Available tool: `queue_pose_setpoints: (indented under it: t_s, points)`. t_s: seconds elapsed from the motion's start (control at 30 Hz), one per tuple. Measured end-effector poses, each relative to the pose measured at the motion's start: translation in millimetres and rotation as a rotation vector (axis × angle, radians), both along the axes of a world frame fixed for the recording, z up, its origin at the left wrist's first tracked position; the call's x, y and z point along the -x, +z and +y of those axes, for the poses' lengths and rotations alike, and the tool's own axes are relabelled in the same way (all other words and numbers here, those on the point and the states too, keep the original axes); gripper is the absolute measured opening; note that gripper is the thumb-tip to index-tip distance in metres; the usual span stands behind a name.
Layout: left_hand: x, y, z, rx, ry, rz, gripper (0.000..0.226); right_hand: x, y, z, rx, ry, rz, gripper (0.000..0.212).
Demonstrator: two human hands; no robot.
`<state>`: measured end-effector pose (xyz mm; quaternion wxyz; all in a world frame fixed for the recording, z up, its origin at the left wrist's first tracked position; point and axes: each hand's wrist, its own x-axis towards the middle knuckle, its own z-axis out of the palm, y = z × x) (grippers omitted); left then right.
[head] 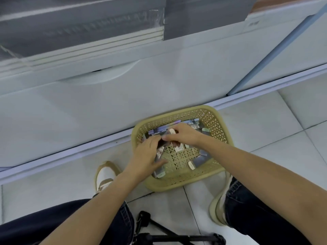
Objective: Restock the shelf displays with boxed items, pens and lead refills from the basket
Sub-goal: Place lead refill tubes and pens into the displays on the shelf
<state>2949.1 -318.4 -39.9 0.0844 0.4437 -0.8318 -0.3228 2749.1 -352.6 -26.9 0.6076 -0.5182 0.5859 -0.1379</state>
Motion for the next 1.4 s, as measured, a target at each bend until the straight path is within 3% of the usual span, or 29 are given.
queue_pose_setpoints:
  t_s: [0.1,0.17,0.27,0.3,0.4,0.47,0.57,0.67,0.83,1.0,1.17,1.27,1.4]
  points:
    - [-4,5,-7,-0.031,0.229,0.058,0.050,-15,1,-1,-0.074,-0.099,-0.138,0.019]
    - [-14,4,-11,0.007,0.194,0.009,0.045,-21,-2,3,-0.121,-0.133,-0.234,0.019]
    - [-25,-1,-10,0.007,0.252,0.026,0.025,-29,-9,5,-0.223,-0.185,-0.311,0.043]
    - [-28,-3,-11,-0.037,0.336,0.052,0.022,-30,-14,6,-0.212,-0.180,-0.235,0.049]
    - [-38,-7,-18,-0.328,0.611,0.273,0.019,-27,-40,18,-0.042,-0.064,0.292,0.051]
    - [-45,-10,-19,-0.405,0.690,0.365,0.016,-35,-53,33,0.015,-0.075,0.439,0.060]
    - [-51,-18,-14,-0.458,0.681,0.388,0.014,-62,-68,51,0.121,-0.102,0.427,0.072]
    - [-53,-23,-11,-0.498,0.661,0.427,0.018,-79,-76,56,0.154,-0.174,0.378,0.066]
    - [-54,-24,-10,-0.501,0.614,0.477,0.019,-74,-77,58,0.059,-0.028,0.350,0.060]
    - [-53,-25,-9,-0.510,0.601,0.470,0.020,-74,-77,61,-0.055,-0.026,0.256,0.074]
    - [-51,-25,-8,-0.489,0.592,0.444,0.016,-72,-74,55,-0.210,0.082,0.168,0.051]
    - [-52,-23,-8,-0.479,0.590,0.423,0.015,-65,-71,55,-0.305,0.069,0.014,0.055]
    - [-50,-21,-9,-0.475,0.600,0.391,0.015,-62,-72,61,-0.267,0.179,0.076,0.054]
